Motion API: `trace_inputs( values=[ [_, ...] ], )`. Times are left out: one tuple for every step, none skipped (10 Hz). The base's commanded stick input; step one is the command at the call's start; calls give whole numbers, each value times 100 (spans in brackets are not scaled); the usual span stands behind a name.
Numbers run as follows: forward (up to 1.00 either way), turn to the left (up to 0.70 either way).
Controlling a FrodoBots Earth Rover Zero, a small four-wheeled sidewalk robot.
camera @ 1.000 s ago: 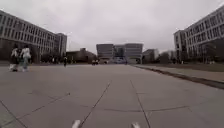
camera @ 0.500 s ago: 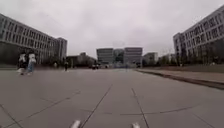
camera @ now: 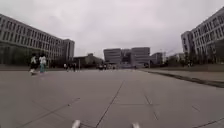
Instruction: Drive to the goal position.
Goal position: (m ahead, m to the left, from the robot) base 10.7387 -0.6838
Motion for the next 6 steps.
trace_inputs(
  values=[
    [100,0],
    [100,0],
    [100,0],
    [100,0],
    [100,0],
    [100,0]
  ],
)
